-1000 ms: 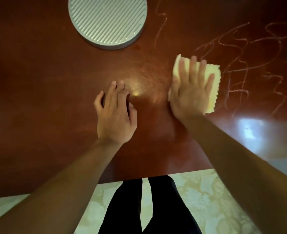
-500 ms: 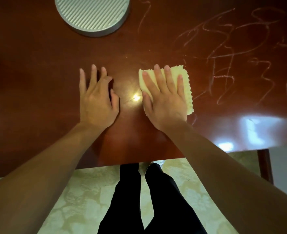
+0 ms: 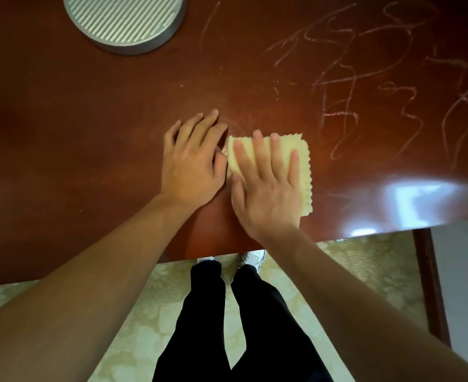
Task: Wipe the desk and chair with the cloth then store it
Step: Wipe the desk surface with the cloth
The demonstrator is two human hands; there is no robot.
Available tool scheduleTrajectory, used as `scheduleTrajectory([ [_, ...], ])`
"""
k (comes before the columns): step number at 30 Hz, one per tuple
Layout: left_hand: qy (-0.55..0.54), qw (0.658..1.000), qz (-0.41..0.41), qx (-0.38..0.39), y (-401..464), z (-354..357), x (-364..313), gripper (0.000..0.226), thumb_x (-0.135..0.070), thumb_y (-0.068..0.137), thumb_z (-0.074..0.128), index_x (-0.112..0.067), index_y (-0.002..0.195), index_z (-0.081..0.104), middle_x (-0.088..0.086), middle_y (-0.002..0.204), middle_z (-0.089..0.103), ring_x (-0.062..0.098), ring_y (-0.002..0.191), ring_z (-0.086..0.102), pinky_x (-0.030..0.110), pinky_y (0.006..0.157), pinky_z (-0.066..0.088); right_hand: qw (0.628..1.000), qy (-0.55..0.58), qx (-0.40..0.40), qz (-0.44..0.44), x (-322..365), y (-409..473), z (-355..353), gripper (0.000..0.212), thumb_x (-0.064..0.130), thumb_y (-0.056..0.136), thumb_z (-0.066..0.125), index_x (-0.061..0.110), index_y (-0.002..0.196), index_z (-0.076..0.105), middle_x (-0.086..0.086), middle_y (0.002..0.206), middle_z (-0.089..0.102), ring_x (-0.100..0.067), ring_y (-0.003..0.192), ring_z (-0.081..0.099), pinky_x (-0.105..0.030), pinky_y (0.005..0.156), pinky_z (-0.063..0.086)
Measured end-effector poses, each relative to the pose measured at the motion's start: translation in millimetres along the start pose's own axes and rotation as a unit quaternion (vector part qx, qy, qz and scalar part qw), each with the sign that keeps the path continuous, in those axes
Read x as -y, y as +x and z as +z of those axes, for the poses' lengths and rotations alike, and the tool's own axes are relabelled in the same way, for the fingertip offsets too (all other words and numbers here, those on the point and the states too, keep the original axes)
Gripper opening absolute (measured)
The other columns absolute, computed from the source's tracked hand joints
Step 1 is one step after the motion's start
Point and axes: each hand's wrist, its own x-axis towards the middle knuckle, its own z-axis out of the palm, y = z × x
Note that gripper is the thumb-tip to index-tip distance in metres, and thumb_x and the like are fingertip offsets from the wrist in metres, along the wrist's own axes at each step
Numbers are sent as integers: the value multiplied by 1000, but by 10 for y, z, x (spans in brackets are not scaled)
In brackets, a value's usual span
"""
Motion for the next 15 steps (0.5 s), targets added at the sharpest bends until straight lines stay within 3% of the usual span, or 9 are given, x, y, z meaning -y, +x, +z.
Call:
scheduleTrajectory([
  [2,-2,1000,4,-4,-12,11,1,40,-17,88,50,-12,126,63,5,142,57,26,133,50,49,111,35,999,-19,20,-22,-190,27,-52,56,46,103,19,32,157,16,-3,166,10,-27,153,1,-53,122,2],
  [7,-20,1000,-9,-6,-12,37,10,38,-19,91,51,-13,127,63,4,142,57,24,135,49,48,113,33,993,-1,-6,115,-768,388,-252,56,44,103,17,32,158,15,-3,166,9,-28,153,-1,-51,122,-3],
  [10,-36,999,-20,-6,-13,42,13,35,-19,92,53,-12,125,63,4,141,58,22,135,48,46,115,31,990,-5,-4,143,-628,430,-234,57,43,103,13,31,158,9,-4,167,4,-29,153,-4,-53,122,-3],
  [15,-48,998,-39,5,8,9,0,37,-14,92,47,-10,126,60,4,140,58,21,135,48,46,116,31,998,-13,51,38,41,194,-99,58,44,101,4,31,158,-2,-3,166,-6,-28,152,-13,-55,120,-2],
])
